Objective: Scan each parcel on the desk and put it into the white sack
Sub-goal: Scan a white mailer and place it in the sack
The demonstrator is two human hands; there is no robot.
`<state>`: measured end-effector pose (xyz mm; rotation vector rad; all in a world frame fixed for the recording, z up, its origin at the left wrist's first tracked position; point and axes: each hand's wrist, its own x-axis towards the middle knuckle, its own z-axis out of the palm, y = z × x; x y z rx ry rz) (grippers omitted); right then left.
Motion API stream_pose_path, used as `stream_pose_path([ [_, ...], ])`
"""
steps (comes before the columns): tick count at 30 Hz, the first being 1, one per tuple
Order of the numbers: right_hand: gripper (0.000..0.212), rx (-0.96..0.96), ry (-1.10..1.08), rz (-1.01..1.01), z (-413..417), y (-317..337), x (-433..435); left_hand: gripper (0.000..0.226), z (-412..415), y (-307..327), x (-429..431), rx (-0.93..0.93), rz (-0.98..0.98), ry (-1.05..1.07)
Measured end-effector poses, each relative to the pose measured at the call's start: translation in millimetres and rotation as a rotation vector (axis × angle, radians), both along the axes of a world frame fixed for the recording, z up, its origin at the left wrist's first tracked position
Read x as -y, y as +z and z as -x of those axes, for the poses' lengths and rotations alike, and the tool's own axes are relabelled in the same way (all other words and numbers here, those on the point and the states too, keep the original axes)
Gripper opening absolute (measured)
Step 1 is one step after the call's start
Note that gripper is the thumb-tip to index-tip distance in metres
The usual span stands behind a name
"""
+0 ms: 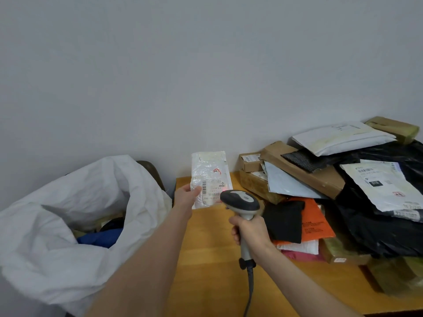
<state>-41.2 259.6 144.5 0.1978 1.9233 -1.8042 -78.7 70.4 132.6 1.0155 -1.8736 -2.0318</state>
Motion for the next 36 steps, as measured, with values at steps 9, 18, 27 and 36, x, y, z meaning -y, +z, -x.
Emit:
stream_pose_path([
  [9,0.003,-0.119,0.144,0.029,27,24,90,0.016,-56,42,86,-0.077,0.13,0.237],
  [18,0.01,-0.107,0.118,-0.055,48,8,222,0.012,-111,24,254,0.081,0.483,0.562],
  [27,0.009,-0.003,0.014,-0.233,81,-52,292,0.026,-92,-97,331,0.454,0.332,0.296],
  [36,0.017,0.04,-0.093,-0.277,100,-68,286,0.026,-33,-110,342,0.544,0.428,0.133],
])
